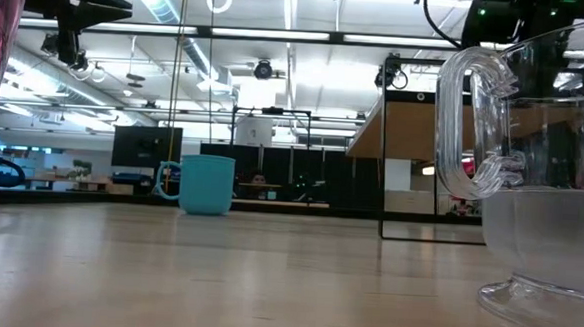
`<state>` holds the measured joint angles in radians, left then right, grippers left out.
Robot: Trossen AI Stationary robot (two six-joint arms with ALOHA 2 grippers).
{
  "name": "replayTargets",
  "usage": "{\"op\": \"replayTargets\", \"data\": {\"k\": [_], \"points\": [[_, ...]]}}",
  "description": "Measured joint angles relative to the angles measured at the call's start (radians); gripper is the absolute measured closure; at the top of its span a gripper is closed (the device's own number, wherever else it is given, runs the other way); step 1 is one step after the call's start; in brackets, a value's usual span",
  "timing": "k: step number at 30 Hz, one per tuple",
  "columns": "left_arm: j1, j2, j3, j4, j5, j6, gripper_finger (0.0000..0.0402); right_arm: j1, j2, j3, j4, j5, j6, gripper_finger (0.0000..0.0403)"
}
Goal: Stack small to large cups/mugs on shelf
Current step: Put the transparent cup on the shelf
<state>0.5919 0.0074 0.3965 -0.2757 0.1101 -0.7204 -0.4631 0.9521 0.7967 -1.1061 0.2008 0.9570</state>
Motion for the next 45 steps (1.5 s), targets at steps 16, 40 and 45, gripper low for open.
{"op": "replayTargets", "data": {"k": [16,40,45], "points": [[0.0,0.0,0.0,-0.015,0.0,0.0,0.0346,0.008,-0.099,0.173,-0.142,-0.015,-0.013,0.0353],[0.0,0.0,0.0,-0.015,-0.001,-0.009,0.035,1.017,0.132,0.454,0.041,-0.051,0.543,0.0353],[0.0,0.0,0.0,-0.015,-0.001,-0.028,0.0345,1.156,0.266,0.454,0.057,-0.049,0.674,0.0353]]}}
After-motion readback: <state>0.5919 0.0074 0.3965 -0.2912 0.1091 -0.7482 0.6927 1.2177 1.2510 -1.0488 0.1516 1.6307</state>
